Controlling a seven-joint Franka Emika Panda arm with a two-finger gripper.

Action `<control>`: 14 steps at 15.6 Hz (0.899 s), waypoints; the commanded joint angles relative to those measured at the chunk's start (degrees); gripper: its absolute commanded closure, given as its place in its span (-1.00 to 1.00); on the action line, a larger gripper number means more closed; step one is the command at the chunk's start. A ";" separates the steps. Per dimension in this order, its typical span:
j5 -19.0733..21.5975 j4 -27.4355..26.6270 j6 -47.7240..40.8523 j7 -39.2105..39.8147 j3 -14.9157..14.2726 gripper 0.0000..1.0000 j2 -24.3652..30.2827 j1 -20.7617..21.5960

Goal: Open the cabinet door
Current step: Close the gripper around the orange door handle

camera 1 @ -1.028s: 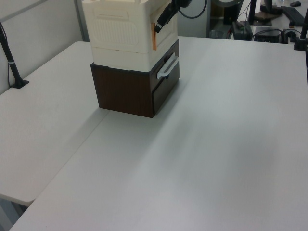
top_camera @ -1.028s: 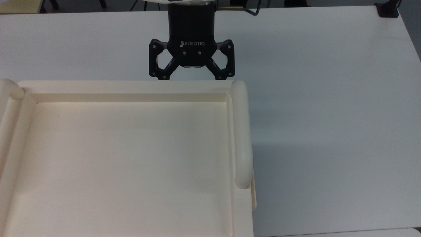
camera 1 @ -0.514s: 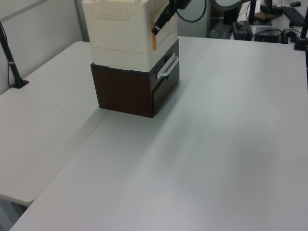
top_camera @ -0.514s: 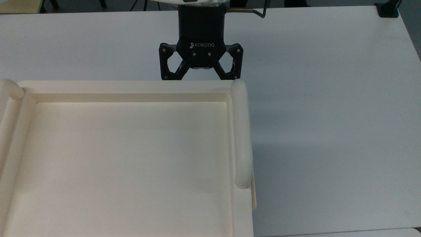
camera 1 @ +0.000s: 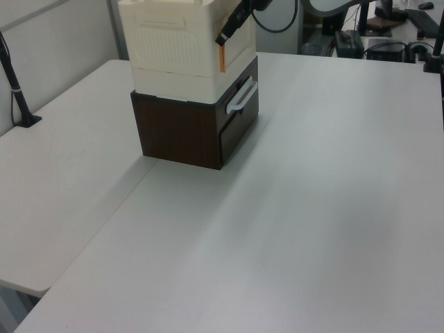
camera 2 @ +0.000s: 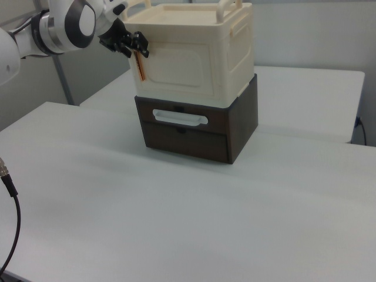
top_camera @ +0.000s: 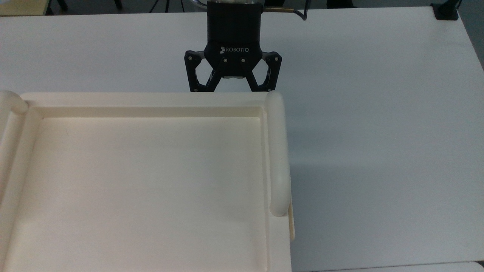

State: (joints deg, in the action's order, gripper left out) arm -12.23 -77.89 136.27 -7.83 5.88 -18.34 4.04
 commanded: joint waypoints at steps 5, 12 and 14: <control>-1.13 -1.29 0.22 -1.48 -0.43 0.04 -0.21 0.79; -0.78 -1.91 0.22 -1.48 -0.43 0.41 -0.21 1.23; -0.60 -2.00 0.13 -1.48 -0.43 0.62 -0.12 1.23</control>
State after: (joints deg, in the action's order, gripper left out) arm -12.36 -78.76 136.17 -7.92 5.61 -19.03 4.59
